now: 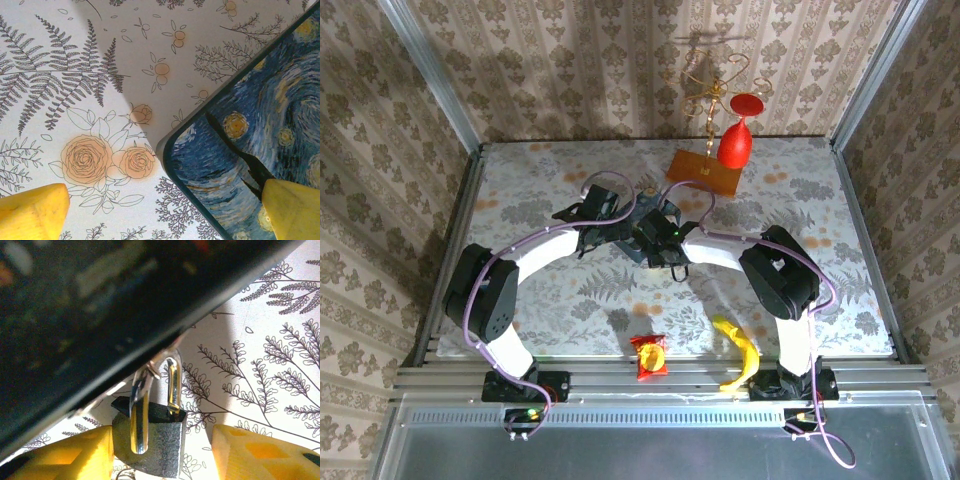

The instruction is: Unlock a padlock with a key

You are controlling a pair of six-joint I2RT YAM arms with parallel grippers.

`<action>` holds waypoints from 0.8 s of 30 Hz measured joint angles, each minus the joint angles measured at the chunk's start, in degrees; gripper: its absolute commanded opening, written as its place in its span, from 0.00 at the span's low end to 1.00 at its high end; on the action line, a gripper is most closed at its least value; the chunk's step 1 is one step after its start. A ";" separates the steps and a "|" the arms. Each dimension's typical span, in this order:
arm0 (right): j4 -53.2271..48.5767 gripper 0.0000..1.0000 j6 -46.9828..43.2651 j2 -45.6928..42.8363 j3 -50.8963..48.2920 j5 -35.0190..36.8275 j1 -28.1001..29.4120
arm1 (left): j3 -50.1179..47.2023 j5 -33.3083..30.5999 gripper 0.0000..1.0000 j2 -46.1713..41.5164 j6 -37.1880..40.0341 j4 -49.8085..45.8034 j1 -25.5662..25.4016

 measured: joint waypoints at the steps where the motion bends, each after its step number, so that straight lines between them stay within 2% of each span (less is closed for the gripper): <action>1: 0.04 0.52 0.00 0.02 0.00 0.00 0.00 | 0.00 0.00 1.00 0.00 0.00 0.02 0.00; 5: 0.02 0.47 -0.07 0.26 0.26 0.00 -0.15 | 0.00 0.00 1.00 0.00 0.00 0.04 0.00; 16: 1.97 0.20 -0.39 0.87 1.09 -0.07 -0.52 | 0.00 0.00 1.00 0.02 -0.04 0.15 0.28; 24: 3.04 0.14 -0.42 0.68 0.57 -0.02 -0.52 | 0.00 0.00 1.00 0.02 -0.39 0.13 0.33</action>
